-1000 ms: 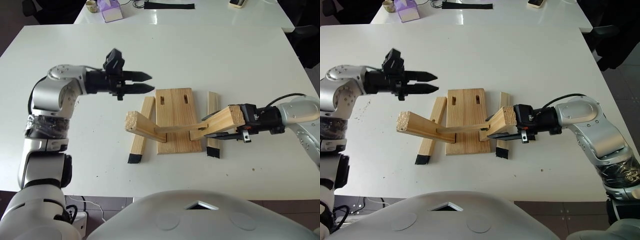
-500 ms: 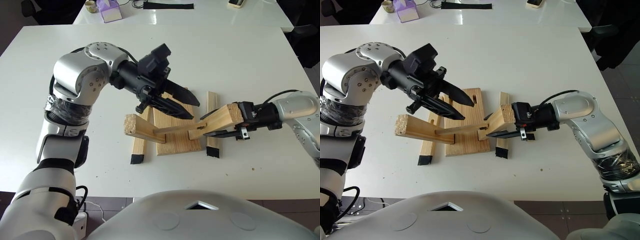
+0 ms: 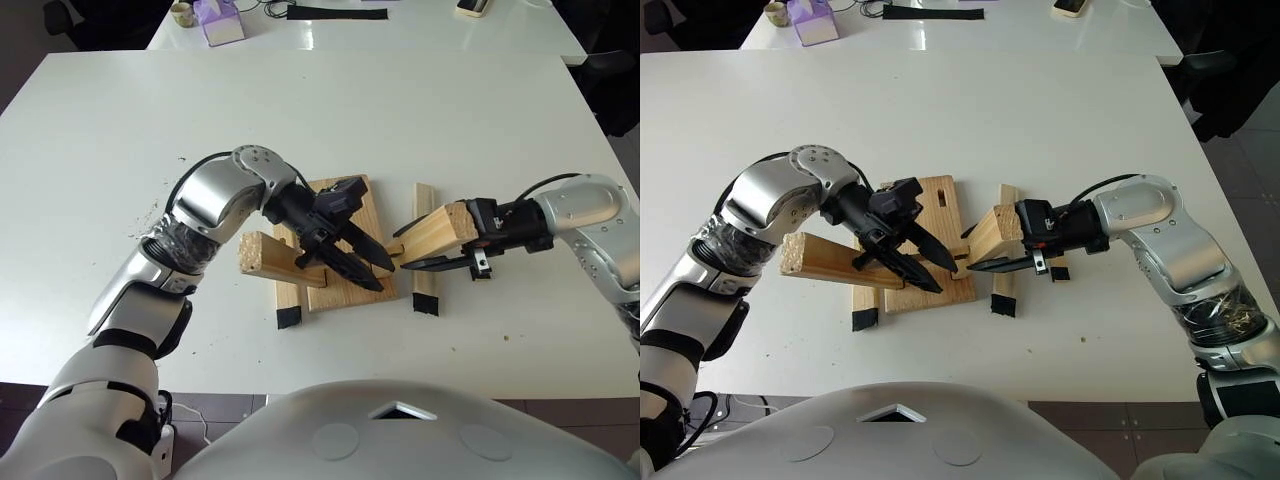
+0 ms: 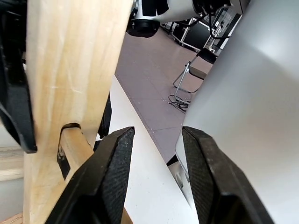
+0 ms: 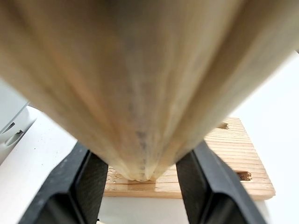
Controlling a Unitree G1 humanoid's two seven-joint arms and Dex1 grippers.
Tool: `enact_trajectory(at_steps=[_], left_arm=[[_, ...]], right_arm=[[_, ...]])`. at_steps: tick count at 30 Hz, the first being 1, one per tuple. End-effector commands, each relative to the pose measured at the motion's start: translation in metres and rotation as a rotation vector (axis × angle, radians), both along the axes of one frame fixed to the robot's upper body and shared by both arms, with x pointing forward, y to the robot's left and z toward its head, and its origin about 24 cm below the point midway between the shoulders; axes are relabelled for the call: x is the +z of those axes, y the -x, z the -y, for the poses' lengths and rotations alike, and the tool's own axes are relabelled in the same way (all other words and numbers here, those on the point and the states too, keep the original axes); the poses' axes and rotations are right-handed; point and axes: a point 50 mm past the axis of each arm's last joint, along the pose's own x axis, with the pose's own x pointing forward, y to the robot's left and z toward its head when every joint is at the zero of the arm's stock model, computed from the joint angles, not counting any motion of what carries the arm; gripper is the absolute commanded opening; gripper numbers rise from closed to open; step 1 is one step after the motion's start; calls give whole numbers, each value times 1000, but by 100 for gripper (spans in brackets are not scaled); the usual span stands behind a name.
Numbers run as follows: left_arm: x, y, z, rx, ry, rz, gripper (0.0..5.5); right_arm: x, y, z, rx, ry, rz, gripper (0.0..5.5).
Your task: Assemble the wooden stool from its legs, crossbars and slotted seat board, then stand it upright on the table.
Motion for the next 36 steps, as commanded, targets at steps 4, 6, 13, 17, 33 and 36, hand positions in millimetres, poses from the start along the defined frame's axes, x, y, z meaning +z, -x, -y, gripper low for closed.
enact_trajectory(at_steps=[4,6,13,17,33,36], left_arm=[[94,-39,-18,358,327,97,192],[121,-48,-40,471,404,218,192],[71,-36,-147,772,-43,608,192],[26,10,-177,691,-240,604,192],[-6,65,-120,615,-82,542,264],[1,69,-107,557,-45,531,264]], right_arm=[[-40,7,10,-47,223,-100,201],[-41,8,10,-57,219,-98,201],[-35,12,19,-120,204,-86,201],[-28,15,29,-163,203,-85,201],[-19,12,35,-146,226,-84,201],[-20,9,30,-117,233,-86,201]])
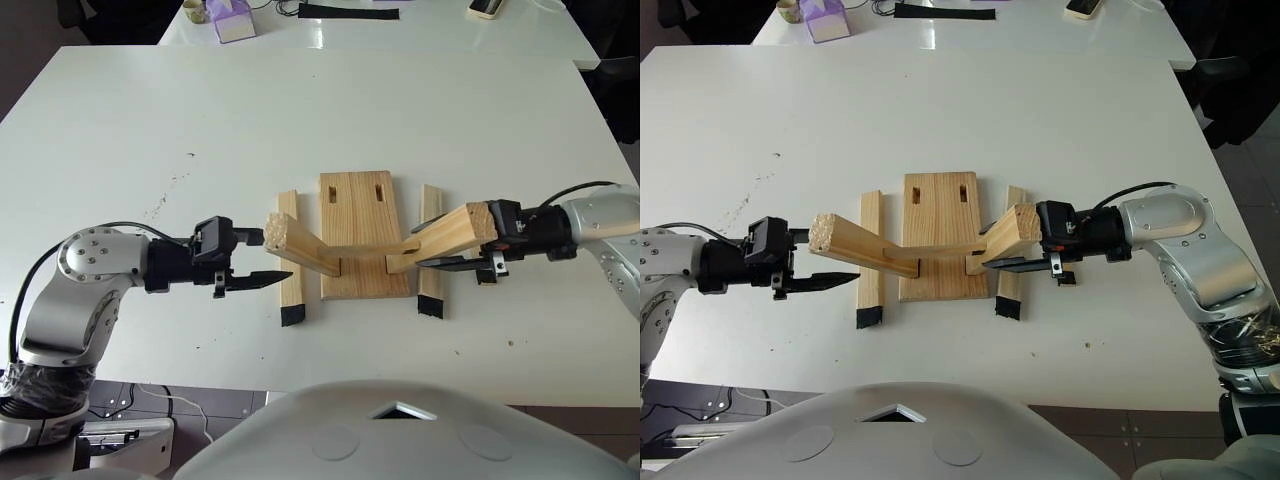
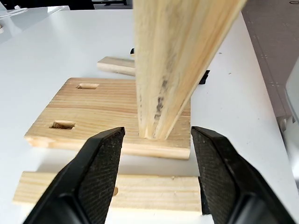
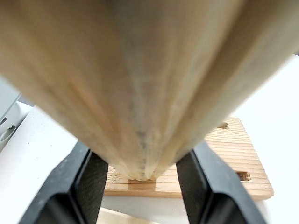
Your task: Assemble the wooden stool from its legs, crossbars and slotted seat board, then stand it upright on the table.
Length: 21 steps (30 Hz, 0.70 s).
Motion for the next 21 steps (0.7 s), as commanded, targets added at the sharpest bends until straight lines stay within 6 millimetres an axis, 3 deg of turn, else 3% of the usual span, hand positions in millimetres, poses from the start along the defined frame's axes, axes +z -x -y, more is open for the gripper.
enact_trajectory(at_steps=[1,5,21], left_arm=[[11,2,19,-85,31,4,264],[20,-7,33,-95,75,9,264],[20,-25,88,-248,115,-5,264]], right_arm=[[-25,0,9,-6,201,-110,201],[-34,-1,1,30,225,-125,201],[-58,-9,-48,167,243,-202,201]])
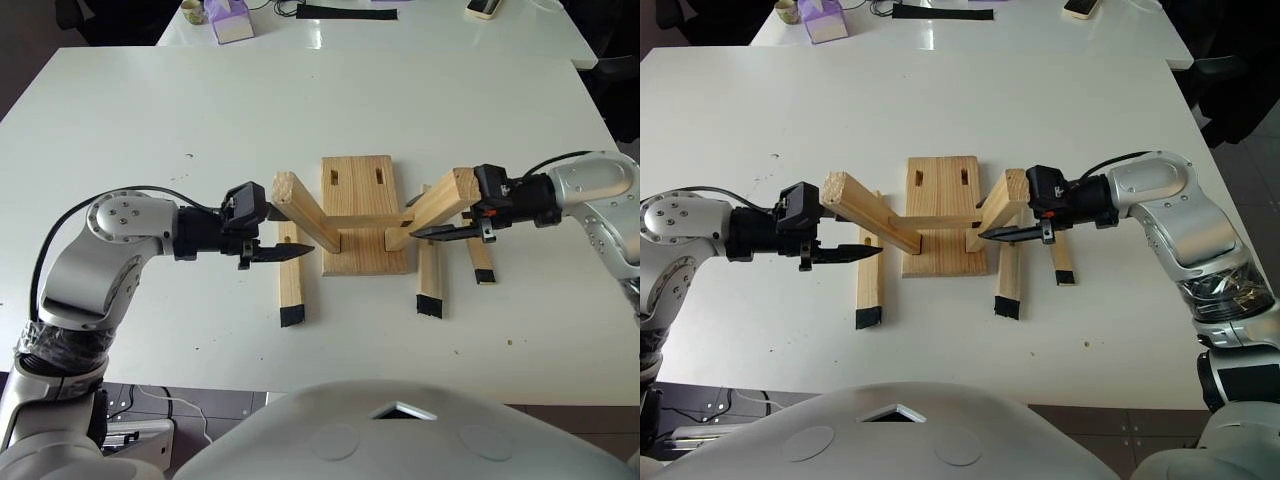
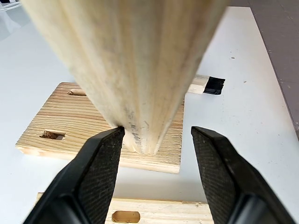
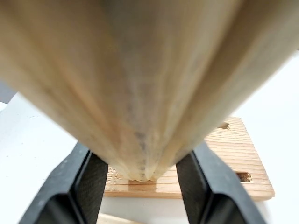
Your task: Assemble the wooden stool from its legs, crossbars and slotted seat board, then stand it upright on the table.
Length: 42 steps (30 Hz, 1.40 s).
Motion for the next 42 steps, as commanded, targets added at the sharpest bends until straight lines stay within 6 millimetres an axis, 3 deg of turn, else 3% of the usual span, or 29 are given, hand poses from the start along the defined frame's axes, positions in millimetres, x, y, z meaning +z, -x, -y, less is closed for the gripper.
enact_trajectory(at_steps=[1,11,12,18,20,23,29,36,42], left_arm=[[7,6,67,-287,200,11,264],[-2,-3,41,-177,129,42,264],[-2,-5,40,-176,123,49,264],[-6,-11,37,-166,96,75,264],[-10,-12,35,-151,84,83,291],[-14,-11,27,-116,67,89,341],[-32,-5,2,-46,-24,71,344],[-44,12,-1,-31,-28,44,344],[-45,12,-6,22,-29,54,344]], right_arm=[[-62,26,-42,181,217,-211,201],[-53,18,-31,24,118,-190,201],[-52,18,-31,21,116,-183,237],[-44,12,-30,-11,91,-140,317],[-41,12,-28,-14,88,-130,346],[-36,7,-25,-48,70,-86,394],[-31,3,-13,-114,62,-25,497],[-30,19,5,-137,79,-80,500],[-33,30,20,-218,88,-84,500]])
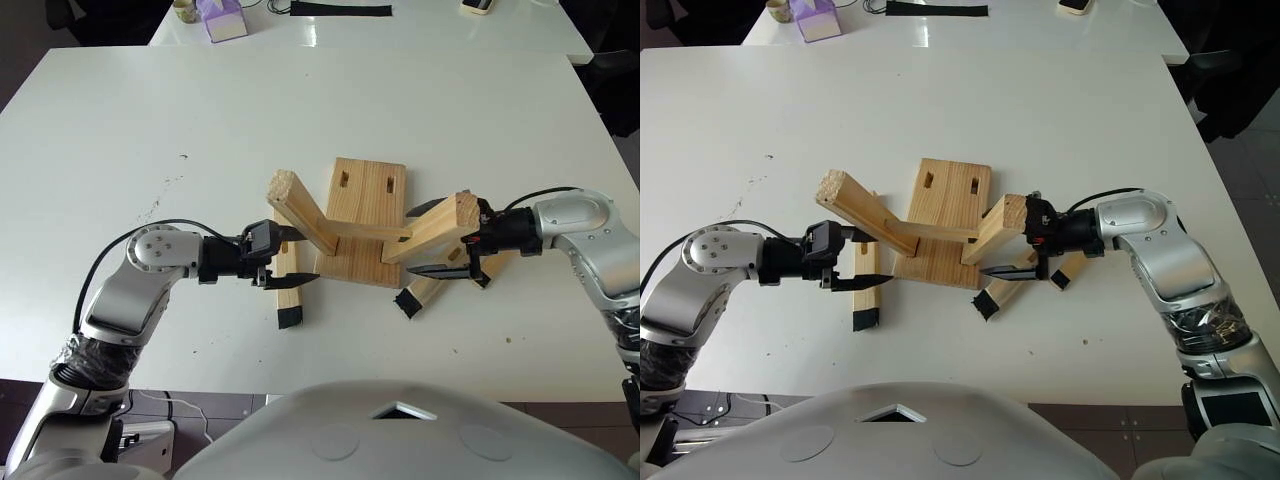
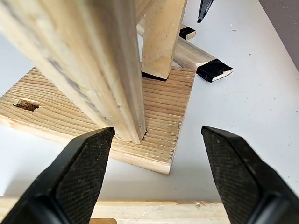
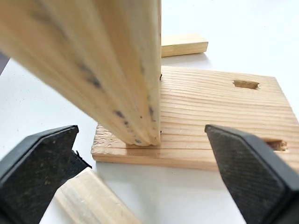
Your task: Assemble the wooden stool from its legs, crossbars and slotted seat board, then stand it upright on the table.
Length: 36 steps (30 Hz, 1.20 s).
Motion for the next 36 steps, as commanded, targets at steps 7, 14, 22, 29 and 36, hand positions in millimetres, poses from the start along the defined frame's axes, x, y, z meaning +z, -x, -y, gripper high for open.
enact_trajectory(at_steps=[7,14,22,29,36], left_arm=[[-17,23,-8,22,-51,-54,344],[-48,31,-18,56,-163,-51,344],[-63,30,-43,137,-253,-29,344],[-59,32,-60,126,-280,-33,344],[-32,12,-73,114,-283,25,344]], right_arm=[[-26,15,15,-138,57,-37,500],[-49,31,24,-165,91,-122,500],[-52,36,73,-227,230,-154,500],[-51,40,85,-251,242,-147,500],[-29,41,71,-266,130,-80,500]])
